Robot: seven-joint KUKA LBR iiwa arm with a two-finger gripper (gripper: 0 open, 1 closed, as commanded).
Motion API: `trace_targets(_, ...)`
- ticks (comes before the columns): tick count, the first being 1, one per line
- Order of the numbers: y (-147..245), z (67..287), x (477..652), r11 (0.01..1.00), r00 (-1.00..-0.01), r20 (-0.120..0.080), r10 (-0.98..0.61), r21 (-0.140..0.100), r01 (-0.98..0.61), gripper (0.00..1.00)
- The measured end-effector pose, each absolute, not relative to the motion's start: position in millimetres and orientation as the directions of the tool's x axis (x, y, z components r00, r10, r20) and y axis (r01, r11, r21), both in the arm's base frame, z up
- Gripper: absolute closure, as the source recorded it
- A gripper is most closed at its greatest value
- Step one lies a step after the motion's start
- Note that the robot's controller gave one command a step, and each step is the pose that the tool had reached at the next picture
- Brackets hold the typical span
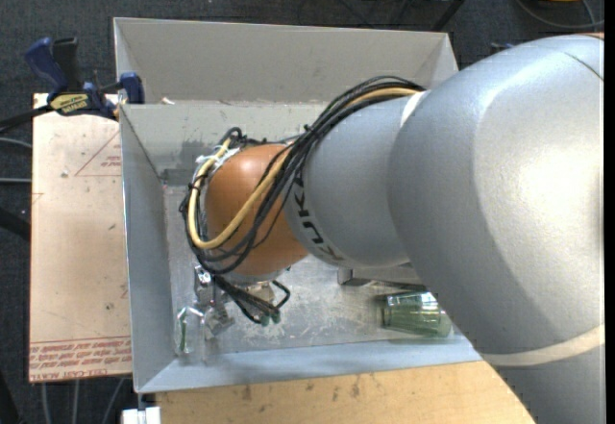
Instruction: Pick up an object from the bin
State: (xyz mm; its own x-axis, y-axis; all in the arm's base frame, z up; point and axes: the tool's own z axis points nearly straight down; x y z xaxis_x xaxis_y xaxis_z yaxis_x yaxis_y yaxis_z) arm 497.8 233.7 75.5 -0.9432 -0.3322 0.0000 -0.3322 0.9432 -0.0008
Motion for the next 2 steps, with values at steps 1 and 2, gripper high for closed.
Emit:
trace_targets(1, 233.6, 75.4, 497.9, 0.943, -0.943, 0.000, -0.332, -0.001, -0.332, 1.00)
trace_targets(2, 233.5, 75.4, 497.9, 0.943, -0.943, 0.000, -0.332, -0.001, -0.332, 1.00)
